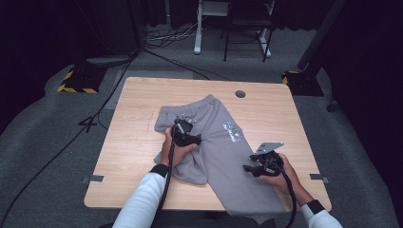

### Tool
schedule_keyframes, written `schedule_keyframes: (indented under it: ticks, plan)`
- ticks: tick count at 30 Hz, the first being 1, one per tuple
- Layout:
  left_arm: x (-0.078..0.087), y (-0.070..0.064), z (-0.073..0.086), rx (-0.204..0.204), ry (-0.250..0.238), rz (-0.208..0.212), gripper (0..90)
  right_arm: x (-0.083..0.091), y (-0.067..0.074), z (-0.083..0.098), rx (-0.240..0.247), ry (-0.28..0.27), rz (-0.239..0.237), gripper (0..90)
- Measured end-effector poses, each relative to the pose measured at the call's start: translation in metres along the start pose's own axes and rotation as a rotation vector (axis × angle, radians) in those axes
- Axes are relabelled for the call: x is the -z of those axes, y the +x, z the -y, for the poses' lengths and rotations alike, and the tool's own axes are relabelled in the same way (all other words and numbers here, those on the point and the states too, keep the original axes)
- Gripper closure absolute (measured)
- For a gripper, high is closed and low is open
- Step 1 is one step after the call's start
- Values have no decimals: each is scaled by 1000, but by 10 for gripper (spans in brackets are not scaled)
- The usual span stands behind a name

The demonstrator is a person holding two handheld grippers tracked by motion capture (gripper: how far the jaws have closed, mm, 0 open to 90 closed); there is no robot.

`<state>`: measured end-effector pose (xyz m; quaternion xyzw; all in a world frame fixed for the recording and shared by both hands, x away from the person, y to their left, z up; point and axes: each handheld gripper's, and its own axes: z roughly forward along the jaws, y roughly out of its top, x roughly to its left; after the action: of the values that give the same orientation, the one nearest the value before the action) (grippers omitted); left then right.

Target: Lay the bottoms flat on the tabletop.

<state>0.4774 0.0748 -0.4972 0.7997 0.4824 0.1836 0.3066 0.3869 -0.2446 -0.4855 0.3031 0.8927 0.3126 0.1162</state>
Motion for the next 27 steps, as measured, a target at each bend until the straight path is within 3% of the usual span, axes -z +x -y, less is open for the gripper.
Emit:
schedule_keyframes:
  ticks: [3,6,10,12,14,15,16,17,19,20,22,23,24,25,27]
  plan:
    - [-3,0,-4,-9,-2,-3,189,4,0,4,-6,14,-10,443]
    - [-7,1,-9,-24,11,12,176,17,7,13,27,65,-36,442]
    - [-5,0,-9,-42,23,32,187,22,15,17,47,91,-50,443]
    - [1,0,-9,-68,17,41,227,25,19,18,73,121,-67,442]
    - [14,3,-7,-85,-20,86,240,25,18,16,79,129,-78,437]
    - [31,8,-3,-92,-66,109,240,24,17,15,65,120,-81,425]
    - [31,8,-3,-92,-66,109,237,24,17,15,65,120,-81,425]
    - [41,11,0,-94,-80,101,237,24,16,13,58,104,-83,417]
    - [55,16,7,-107,-100,103,233,22,13,5,57,43,-64,384]
    - [62,18,12,-114,-103,96,233,22,13,5,57,43,-64,384]
    - [80,26,34,-104,-107,98,232,16,6,-9,46,-25,-50,368]
    - [80,26,34,-104,-107,98,233,13,3,-16,46,-36,-29,365]
    - [87,29,50,-101,-90,85,233,9,0,-23,50,-54,-12,364]
    - [87,29,50,-101,-90,85,233,5,-5,-30,42,-75,-7,368]
    - [93,32,65,-112,-78,68,233,0,-10,-38,23,-91,-2,371]
